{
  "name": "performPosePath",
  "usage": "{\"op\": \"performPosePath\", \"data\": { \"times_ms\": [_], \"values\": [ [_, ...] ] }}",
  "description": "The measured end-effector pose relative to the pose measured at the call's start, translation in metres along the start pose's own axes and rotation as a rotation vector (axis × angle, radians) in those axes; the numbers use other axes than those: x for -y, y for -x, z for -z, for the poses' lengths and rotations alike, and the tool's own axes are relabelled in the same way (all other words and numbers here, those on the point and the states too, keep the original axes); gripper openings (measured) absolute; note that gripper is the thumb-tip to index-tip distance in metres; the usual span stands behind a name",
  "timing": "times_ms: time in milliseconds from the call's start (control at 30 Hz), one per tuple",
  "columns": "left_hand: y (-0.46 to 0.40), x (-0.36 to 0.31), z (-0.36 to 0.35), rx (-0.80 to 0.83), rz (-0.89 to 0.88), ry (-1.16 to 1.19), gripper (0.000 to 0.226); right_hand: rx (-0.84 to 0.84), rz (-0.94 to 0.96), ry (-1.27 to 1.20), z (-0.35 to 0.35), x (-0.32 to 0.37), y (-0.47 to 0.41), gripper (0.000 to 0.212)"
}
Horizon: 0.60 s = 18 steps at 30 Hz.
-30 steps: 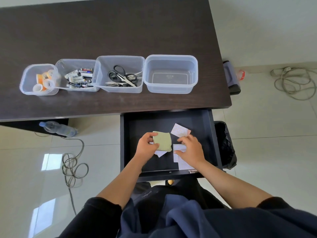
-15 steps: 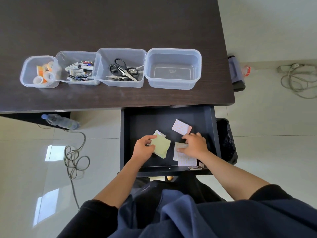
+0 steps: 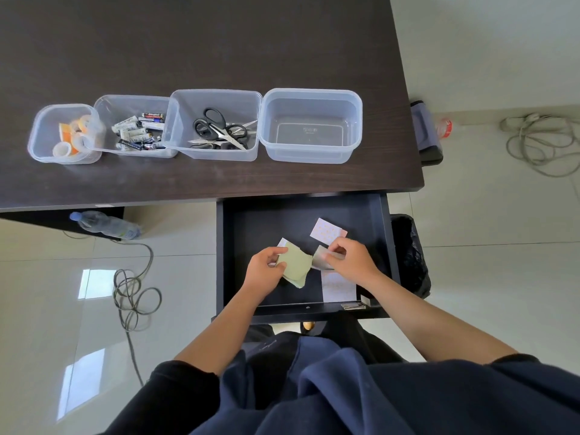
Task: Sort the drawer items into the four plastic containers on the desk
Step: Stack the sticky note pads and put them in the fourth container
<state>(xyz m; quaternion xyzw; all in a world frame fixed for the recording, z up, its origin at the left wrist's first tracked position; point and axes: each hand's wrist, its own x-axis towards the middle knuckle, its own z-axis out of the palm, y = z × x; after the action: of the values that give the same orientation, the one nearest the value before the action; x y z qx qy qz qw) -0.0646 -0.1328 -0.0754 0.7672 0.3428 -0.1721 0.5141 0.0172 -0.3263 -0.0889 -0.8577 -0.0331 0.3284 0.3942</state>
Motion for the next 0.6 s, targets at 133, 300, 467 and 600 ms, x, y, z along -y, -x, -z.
{"op": "performPosePath", "data": {
  "times_ms": [133, 300, 467, 600],
  "values": [
    [-0.004, -0.004, 0.004, -0.011, 0.006, 0.043, 0.033, -0.167, 0.095, -0.034, 0.004, 0.011, 0.0, 0.015],
    [-0.007, -0.008, 0.007, -0.004, -0.009, 0.049, 0.028, -0.355, 0.278, -0.122, 0.0, 0.027, 0.006, 0.013],
    [-0.007, -0.012, 0.009, 0.035, -0.032, 0.107, 0.022, -0.318, 0.394, -0.108, -0.015, 0.042, 0.013, 0.016],
    [-0.004, -0.017, 0.011, 0.021, 0.001, 0.247, 0.014, -0.26, 0.468, -0.074, -0.025, 0.039, 0.022, 0.018]
  ]
}}
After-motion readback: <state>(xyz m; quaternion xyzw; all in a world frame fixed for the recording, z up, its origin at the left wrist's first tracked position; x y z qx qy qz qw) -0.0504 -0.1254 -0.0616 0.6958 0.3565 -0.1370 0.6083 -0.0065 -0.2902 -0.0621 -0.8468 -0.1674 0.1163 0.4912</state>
